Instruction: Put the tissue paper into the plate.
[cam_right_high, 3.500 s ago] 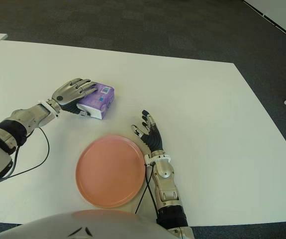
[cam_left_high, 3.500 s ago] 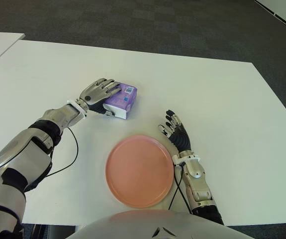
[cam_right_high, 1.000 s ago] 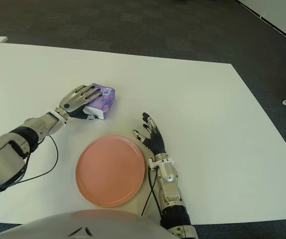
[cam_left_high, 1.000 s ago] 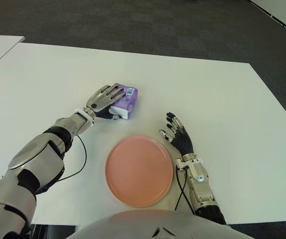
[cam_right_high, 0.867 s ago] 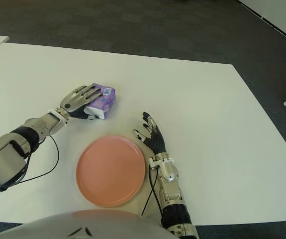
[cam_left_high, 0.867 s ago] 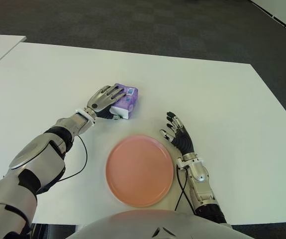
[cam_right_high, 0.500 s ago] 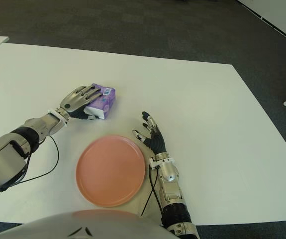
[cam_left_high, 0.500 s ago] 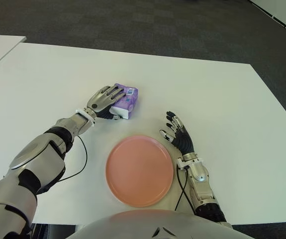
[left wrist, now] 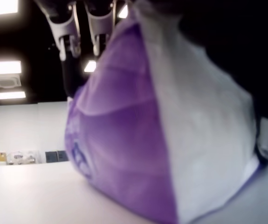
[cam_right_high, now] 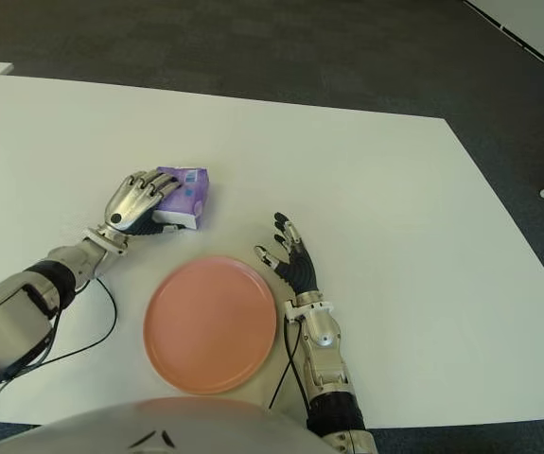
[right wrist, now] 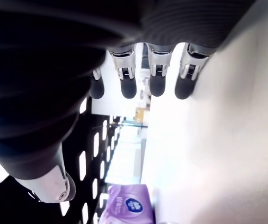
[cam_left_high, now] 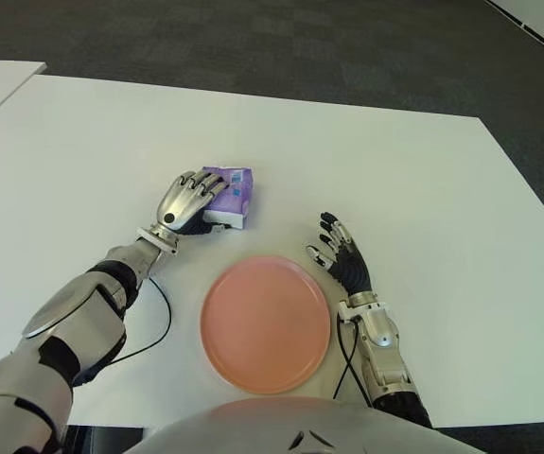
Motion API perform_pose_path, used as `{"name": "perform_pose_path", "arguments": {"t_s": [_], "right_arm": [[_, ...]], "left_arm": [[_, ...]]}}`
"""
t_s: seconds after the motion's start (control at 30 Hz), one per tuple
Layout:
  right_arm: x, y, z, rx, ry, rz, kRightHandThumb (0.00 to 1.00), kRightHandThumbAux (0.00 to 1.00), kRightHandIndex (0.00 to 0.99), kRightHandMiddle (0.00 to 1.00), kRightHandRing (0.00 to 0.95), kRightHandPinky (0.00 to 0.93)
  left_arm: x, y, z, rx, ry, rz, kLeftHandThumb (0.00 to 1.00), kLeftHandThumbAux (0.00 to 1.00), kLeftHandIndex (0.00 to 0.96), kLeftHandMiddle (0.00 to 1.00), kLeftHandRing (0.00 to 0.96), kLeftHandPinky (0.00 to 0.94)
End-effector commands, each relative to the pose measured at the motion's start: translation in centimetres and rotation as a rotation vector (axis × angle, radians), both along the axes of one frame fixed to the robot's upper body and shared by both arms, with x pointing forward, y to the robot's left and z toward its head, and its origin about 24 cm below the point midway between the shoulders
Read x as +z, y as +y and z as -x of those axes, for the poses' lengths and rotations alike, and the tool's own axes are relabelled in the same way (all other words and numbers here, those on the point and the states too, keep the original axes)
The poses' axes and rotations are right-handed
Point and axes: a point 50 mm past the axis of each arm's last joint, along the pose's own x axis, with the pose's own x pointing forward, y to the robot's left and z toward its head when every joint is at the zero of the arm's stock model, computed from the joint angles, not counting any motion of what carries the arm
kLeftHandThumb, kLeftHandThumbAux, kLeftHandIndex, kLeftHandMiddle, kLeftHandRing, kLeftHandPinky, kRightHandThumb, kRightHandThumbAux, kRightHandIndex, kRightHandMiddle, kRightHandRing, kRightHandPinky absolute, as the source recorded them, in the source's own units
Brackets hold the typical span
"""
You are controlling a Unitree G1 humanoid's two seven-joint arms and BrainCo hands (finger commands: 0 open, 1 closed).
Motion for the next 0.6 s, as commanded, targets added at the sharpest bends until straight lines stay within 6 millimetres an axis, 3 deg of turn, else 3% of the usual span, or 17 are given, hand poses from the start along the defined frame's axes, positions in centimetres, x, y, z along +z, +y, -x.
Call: {"name": "perform_pose_path", "arguments": {"t_s": [0.03,0.27,0.47,0.6], "right_arm": [[-4.5,-0.9,2.2,-0.023,0.200,-0.008,0.000,0.745,0.015,0.033,0.021,0.063],[-3.8,-0.7,1.9,0.003,0.163,-0.017,0.000,0.754,0.015,0.026,0.014,0.057],[-1.8,0.1,2.4,-0.025,0.170,-0.010,0.000,0.759,0.016,0.028,0.019,0.061],[-3.5,-0.4,2.1,-0.018,0.203,-0.014,0.000,0.763,0.018,0.031,0.022,0.063]], "left_arm": [[-1.4,0.2,1.0,0.006,0.073,-0.029,0.740,0.698,0.442,0.840,0.841,0.849],[-1.3,0.2,0.7,0.010,0.081,-0.042,0.744,0.698,0.442,0.852,0.852,0.850],[-1.2,0.2,0.6,0.012,0.086,-0.026,0.746,0.698,0.442,0.855,0.856,0.850],[-1.1,0.2,0.6,0.013,0.095,-0.015,0.747,0.698,0.442,0.855,0.857,0.846]]}}
